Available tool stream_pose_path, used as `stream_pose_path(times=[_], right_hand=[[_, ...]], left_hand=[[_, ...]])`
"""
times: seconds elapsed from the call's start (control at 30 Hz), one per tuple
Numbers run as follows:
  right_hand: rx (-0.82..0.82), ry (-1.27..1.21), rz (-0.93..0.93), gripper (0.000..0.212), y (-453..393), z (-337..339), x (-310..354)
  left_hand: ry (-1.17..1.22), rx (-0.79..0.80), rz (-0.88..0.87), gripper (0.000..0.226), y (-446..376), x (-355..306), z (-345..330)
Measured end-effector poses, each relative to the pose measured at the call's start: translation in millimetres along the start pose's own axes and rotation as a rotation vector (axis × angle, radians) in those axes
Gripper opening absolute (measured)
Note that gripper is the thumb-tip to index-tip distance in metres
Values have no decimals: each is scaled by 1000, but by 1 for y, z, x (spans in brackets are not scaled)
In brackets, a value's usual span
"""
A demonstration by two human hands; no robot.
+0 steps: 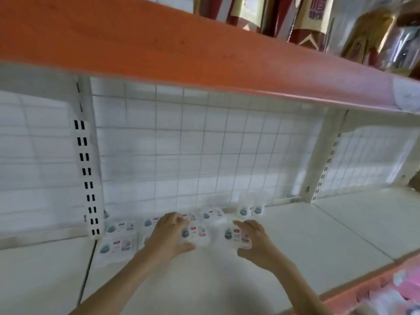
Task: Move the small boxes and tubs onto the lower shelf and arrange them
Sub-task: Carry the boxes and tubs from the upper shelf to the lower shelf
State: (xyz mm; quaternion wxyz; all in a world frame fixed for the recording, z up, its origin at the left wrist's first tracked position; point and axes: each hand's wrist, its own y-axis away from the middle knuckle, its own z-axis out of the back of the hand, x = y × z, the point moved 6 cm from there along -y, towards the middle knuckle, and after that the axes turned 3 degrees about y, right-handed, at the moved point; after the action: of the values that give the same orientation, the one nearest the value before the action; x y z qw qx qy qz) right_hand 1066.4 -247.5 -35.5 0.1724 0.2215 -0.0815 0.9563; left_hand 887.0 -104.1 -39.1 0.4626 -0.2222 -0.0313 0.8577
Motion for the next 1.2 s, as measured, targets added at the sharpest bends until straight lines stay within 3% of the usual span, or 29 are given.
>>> stream_pose_path(times=[0.17, 0.27, 0.37, 0.43, 0.67, 0.83, 1.1, 1.2], right_hand=[[194, -11, 153, 74, -45, -17, -5], [199, -82, 221, 75, -53, -23, -5], [165, -161, 277, 77, -58, -22, -5], [168, -208, 280, 79, -62, -23, -7], [163, -307, 216, 66, -69, -31, -10], [132, -350, 190, 67, -70, -32, -11], [145, -248, 150, 76, -65, -27, -1], [64, -124, 140, 79, -52, -22, -1]], left_hand=[[-85, 1, 132, 98, 5, 6, -3], [-57, -24, 201, 99, 17, 6, -4], [-27, -120, 269, 86, 27, 6, -4], [-12, -165, 297, 74, 30, 6, -6], [35, -175, 371, 76, 33, 2, -11], [26, -162, 367, 45, 29, 4, -15], [-41, -114, 361, 48, 27, -2, -12], [-125, -70, 317, 55, 31, -9, -5]])
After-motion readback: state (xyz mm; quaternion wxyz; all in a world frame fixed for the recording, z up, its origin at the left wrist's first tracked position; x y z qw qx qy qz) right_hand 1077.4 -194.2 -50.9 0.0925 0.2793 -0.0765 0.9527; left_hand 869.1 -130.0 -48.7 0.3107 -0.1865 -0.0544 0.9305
